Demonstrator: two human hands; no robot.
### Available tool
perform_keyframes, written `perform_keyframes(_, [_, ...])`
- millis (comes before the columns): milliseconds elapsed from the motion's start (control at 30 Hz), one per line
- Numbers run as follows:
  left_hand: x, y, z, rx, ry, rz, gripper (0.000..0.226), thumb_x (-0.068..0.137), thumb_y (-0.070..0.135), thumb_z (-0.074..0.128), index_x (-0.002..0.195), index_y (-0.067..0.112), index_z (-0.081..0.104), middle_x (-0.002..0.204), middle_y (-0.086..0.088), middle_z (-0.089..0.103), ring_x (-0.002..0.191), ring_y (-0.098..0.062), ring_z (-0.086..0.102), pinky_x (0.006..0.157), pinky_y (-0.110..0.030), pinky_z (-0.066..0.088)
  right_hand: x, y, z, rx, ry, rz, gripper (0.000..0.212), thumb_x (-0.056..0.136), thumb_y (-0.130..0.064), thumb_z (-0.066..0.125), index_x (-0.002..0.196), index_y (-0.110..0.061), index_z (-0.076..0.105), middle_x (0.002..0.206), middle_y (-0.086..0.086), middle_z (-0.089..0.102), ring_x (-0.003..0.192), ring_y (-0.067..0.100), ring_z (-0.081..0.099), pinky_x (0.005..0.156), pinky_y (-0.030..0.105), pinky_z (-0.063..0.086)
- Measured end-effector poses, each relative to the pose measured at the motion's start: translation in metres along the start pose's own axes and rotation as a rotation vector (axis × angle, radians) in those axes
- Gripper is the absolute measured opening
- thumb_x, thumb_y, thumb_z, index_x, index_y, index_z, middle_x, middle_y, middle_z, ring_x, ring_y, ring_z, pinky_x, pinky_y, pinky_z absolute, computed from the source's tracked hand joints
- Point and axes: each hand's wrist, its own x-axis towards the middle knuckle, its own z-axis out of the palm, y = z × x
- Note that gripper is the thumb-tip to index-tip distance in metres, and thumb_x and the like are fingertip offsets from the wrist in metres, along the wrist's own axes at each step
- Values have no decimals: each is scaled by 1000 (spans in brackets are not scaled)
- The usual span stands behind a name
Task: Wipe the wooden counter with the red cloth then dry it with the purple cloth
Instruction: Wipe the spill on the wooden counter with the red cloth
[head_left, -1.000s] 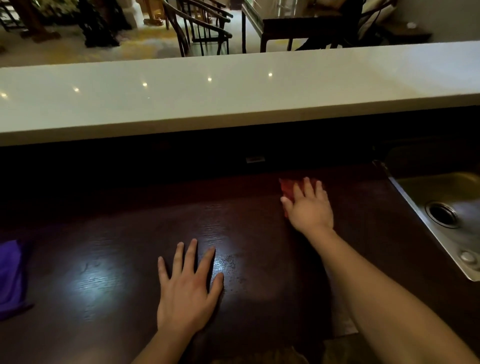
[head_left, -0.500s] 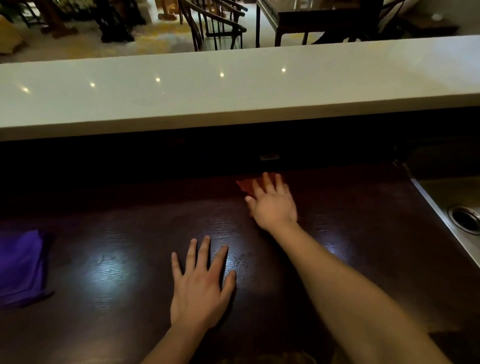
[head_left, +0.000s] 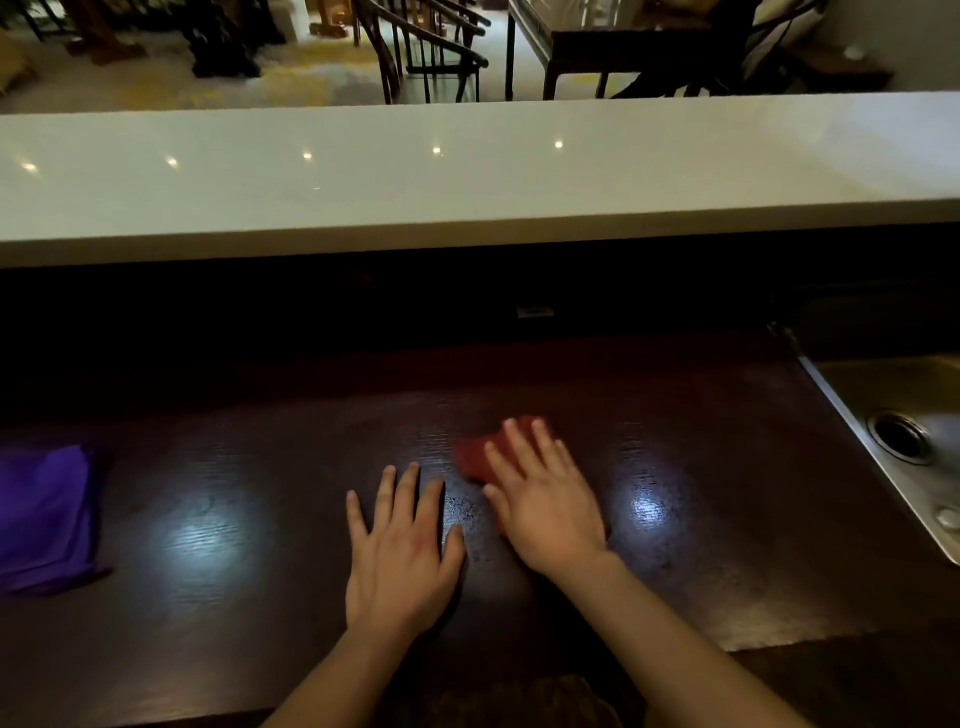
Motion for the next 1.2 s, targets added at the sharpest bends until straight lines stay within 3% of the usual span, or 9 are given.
perform_keyframes(100, [0,-1,1,7,2,-7,60,92,53,29,143,24,40,157,-7,32,148,-26,16,116,-63,11,-26,10,7,-32,-2,-194,51,95,-52,32,143,-35,36,158,-1,23,147,25,16,116,45,21])
perform_keyframes(167, [1,-1,1,-2,2,-8,59,91,52,31,141,24,42,156,-7,34,148,-26,17,116,-64,12,-30,39,3,-33,-7,-152,50,95,-51,33,142,-34,38,158,-2,24,146,24,17,116,43,22])
perform_keyframes(400, [3,-2,5,4,6,-6,61,89,55,32,141,24,42,157,-7,32,148,-27,15,116,-64,10,7,121,-18,21,6,590,50,99,-42,28,147,-26,33,160,5,18,147,32,9,116,48,20])
perform_keyframes(467, [2,-3,5,1,9,-8,64,89,57,28,144,25,39,159,-6,28,149,-25,10,117,-62,4,12,87,-14,-9,24,473,50,99,-42,29,146,-26,32,160,6,18,146,35,10,116,47,20])
perform_keyframes(600, [0,-5,1,-69,41,-1,70,86,60,25,145,25,39,158,-6,31,149,-23,10,118,-59,0,-38,35,0,-7,-11,-73,48,96,-46,34,141,-31,41,157,-1,28,145,28,20,115,44,23])
perform_keyframes(800, [-1,-5,0,-86,20,8,70,85,62,27,146,28,35,158,-5,28,149,-20,6,117,-57,-6,-78,137,-21,-34,-18,310,46,99,-42,35,144,-31,36,159,-3,23,147,24,13,116,41,19])
perform_keyframes(900, [-2,-6,-2,-119,15,21,65,89,57,39,146,27,35,158,-6,27,149,-21,4,117,-59,-6,-90,124,-20,-2,30,485,48,100,-42,32,144,-26,39,158,3,26,146,31,15,116,45,20])
perform_keyframes(1100, [-12,-34,-22,-200,98,60,65,88,57,32,145,28,36,157,-5,30,149,-19,9,119,-55,2,-94,16,1,1,-5,2,47,92,-43,40,136,-28,49,152,1,37,142,30,29,111,44,30])
perform_keyframes(1200, [-27,-86,-27,-88,133,32,64,88,56,33,144,26,40,154,-8,34,148,-24,15,118,-59,10,-74,29,-6,17,9,100,45,97,-40,42,140,-28,44,156,-2,31,146,26,20,115,41,23])
